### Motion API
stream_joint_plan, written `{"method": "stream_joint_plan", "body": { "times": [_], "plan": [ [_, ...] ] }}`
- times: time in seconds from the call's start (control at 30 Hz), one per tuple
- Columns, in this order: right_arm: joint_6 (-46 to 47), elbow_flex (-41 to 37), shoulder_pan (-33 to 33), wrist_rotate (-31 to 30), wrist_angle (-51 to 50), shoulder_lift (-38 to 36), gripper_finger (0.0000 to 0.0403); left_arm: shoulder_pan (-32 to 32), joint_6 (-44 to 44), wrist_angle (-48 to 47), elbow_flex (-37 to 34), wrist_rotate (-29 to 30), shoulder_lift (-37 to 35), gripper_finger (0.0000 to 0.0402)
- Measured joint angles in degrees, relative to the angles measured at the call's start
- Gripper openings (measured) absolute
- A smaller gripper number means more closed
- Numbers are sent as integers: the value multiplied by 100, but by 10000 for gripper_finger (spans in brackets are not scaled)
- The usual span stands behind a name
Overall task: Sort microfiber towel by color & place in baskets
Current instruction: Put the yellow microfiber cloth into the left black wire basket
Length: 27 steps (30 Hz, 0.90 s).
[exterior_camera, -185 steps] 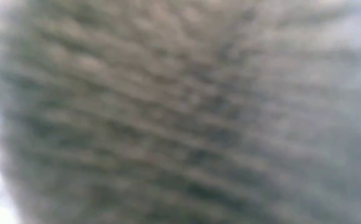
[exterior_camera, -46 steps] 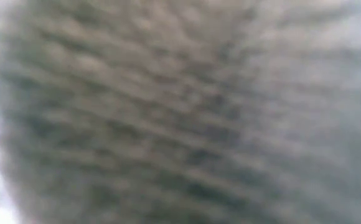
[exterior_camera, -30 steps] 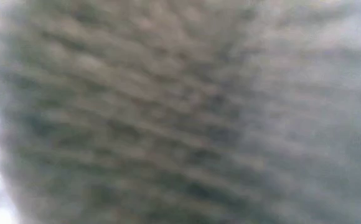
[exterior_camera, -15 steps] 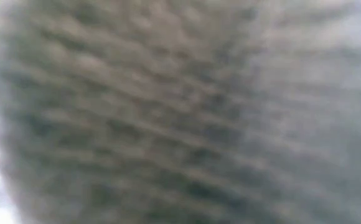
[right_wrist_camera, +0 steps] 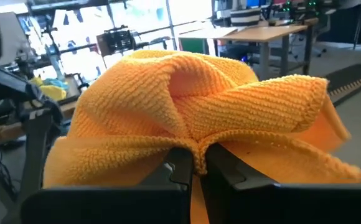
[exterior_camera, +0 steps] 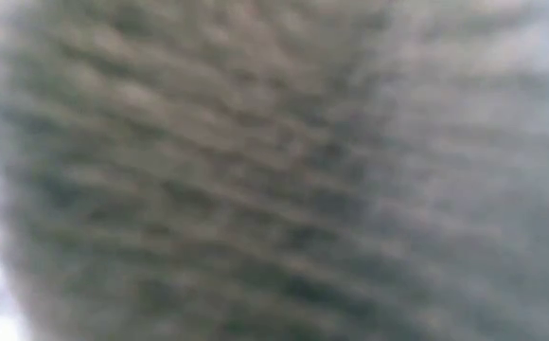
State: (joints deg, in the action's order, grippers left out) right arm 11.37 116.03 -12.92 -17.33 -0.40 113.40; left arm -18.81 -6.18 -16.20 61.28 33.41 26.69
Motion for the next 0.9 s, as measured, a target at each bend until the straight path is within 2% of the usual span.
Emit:
{"method": "stream_joint_plan", "body": {
  "times": [0.4, 0.5, 0.7, 0.9],
  "plan": [
    [247, 0, -121, -16, 292, 37, 13, -1, 678, -265, 0, 15, -218, 151],
    [599, 0, -99, 15, 289, 29, 13, -1, 703, -449, 0, 50, -260, 151],
    [1069, 0, -98, 935, 290, -24, 13, -1, 940, -779, 0, -8, -275, 151],
    [1070, 0, -99, 1135, 290, -44, 13, -2, 1805, -1225, 0, -645, -275, 151]
  ]
}}
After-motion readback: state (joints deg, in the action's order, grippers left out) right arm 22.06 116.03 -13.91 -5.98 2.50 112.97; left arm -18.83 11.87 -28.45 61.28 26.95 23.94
